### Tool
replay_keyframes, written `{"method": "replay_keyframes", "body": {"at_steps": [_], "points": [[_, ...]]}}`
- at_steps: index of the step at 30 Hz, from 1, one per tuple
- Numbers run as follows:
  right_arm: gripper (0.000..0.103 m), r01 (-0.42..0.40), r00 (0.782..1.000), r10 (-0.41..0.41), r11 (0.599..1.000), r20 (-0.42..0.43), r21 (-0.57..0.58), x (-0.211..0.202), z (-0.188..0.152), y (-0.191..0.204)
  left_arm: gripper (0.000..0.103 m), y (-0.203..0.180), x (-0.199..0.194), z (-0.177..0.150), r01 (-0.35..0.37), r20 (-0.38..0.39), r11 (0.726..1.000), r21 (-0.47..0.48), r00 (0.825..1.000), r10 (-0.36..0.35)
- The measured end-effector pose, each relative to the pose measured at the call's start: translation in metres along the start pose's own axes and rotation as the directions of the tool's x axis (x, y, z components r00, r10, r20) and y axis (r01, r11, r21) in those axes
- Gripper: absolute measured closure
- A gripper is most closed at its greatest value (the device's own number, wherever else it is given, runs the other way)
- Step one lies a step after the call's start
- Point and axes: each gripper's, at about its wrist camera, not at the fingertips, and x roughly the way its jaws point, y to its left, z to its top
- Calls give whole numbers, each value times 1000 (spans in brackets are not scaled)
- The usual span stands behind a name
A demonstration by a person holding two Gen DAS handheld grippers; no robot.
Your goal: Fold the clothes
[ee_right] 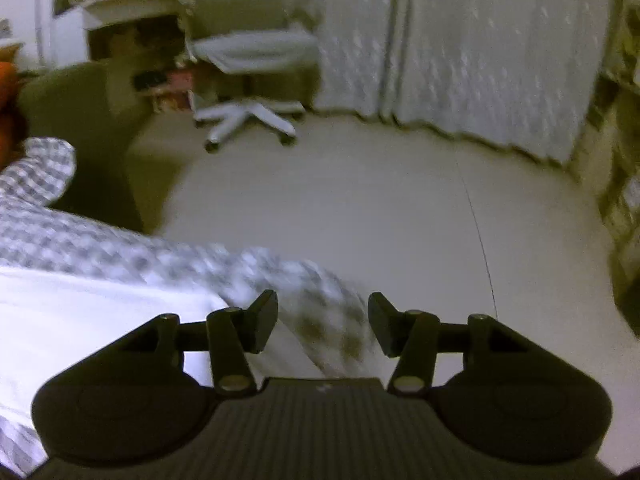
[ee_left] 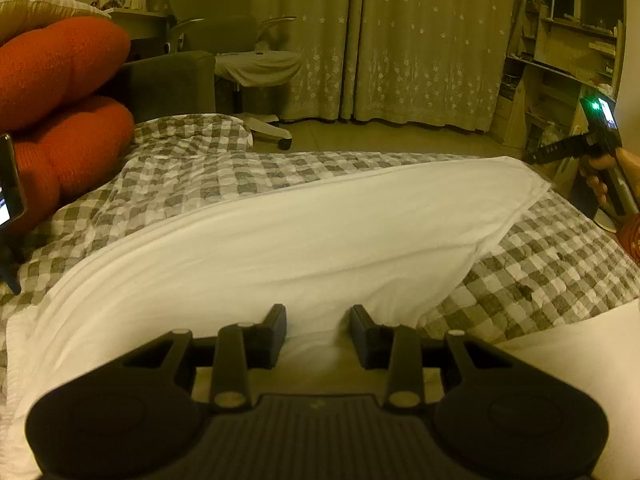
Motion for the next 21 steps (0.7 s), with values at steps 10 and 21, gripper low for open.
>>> {"method": "replay_keyframes", "body": {"at_steps": [10,21], "points": [[99,-116,993,116,993,-16,-21,-3,-1,14,67,-3,0,1,-14,-6,1000,7,1000,14],[99,61,998,-60,998,11,-28,10,-4,14,67,-4,1,1,-19,0,1000,13,1000,19]]}}
